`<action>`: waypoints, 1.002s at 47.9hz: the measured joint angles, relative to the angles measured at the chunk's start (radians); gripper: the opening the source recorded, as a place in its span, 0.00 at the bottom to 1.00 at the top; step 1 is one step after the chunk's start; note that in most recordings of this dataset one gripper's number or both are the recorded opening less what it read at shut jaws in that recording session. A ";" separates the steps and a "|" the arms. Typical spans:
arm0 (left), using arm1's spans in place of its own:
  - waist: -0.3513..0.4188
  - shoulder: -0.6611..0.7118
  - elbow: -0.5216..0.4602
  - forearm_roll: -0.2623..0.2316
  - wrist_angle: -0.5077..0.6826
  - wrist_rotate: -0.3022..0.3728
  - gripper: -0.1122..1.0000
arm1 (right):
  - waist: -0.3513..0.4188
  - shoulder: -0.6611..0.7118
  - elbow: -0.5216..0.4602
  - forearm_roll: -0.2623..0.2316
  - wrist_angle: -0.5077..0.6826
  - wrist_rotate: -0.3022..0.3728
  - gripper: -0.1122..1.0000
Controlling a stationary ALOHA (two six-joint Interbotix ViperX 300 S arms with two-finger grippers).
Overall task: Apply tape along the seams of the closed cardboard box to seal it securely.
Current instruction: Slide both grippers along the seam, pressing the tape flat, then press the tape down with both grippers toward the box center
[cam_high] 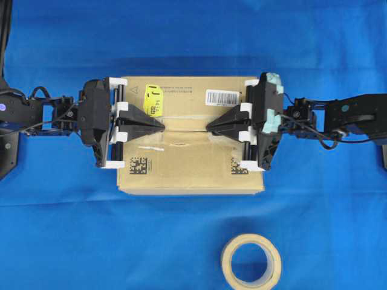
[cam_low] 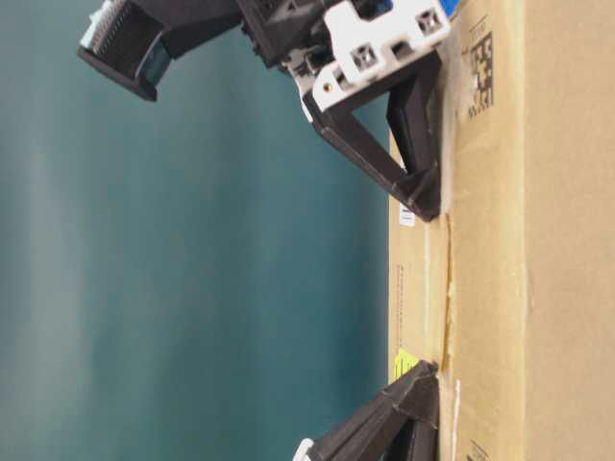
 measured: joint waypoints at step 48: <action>-0.086 0.091 -0.167 0.002 0.014 0.018 0.10 | 0.023 0.143 -0.219 -0.009 -0.018 -0.037 0.10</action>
